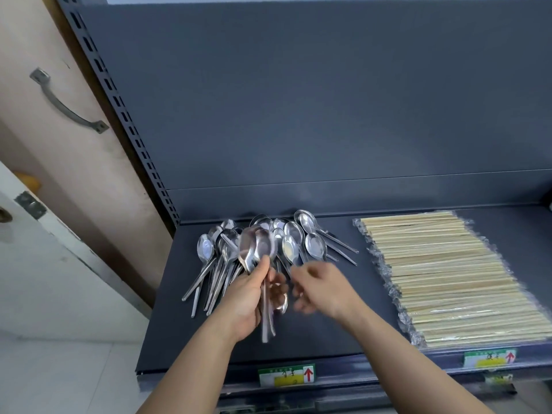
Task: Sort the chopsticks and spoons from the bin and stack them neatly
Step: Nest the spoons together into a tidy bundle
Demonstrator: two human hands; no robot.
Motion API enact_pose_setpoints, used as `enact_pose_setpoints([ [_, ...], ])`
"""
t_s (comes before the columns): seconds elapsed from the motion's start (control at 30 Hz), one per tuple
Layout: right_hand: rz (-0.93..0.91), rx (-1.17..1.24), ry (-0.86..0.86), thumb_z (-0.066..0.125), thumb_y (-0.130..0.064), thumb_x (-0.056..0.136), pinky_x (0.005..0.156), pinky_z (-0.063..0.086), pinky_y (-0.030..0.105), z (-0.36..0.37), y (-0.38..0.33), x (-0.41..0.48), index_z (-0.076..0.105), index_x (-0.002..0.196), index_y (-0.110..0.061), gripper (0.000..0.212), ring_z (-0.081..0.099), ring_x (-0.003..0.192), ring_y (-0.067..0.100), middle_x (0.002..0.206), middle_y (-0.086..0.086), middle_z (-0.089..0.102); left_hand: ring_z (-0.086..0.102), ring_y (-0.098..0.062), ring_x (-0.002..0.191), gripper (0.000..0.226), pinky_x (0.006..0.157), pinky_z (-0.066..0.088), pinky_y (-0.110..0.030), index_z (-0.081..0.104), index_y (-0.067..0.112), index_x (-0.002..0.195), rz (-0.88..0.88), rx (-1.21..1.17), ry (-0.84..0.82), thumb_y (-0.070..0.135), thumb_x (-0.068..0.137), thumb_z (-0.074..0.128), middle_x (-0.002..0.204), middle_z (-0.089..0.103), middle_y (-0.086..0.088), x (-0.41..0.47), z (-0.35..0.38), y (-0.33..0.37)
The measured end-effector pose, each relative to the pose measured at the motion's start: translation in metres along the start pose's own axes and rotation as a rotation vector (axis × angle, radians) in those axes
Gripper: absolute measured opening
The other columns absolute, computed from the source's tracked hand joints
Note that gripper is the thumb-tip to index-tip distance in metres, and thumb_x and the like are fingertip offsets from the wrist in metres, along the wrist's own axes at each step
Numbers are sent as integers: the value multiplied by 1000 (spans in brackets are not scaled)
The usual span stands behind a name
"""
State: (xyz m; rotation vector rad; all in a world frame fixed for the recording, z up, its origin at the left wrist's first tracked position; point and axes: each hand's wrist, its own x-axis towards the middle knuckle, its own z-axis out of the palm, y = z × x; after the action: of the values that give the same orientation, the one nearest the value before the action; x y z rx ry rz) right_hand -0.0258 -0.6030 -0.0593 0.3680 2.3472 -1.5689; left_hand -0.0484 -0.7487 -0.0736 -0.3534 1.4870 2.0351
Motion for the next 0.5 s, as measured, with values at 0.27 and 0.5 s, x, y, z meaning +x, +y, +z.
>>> enact_pose_setpoints([
  [0.27, -493, 20, -36, 71, -11, 85, 88, 47, 26, -15, -26, 42, 73, 95, -12, 10, 63, 89, 9, 96, -2, 71, 50, -14, 45, 35, 44, 42, -22, 46, 16, 74, -150, 337, -229, 41, 97, 48, 54, 50, 1, -15, -1, 4],
  [0.5, -408, 476, 346, 62, -9, 91, 76, 54, 33, -72, -45, 61, 73, 84, -13, 14, 61, 69, 15, 75, -1, 70, 38, -9, 40, 28, 38, 32, -19, 49, 13, 85, -136, 281, -199, 38, 97, 49, 56, 45, 2, -11, -16, -6],
])
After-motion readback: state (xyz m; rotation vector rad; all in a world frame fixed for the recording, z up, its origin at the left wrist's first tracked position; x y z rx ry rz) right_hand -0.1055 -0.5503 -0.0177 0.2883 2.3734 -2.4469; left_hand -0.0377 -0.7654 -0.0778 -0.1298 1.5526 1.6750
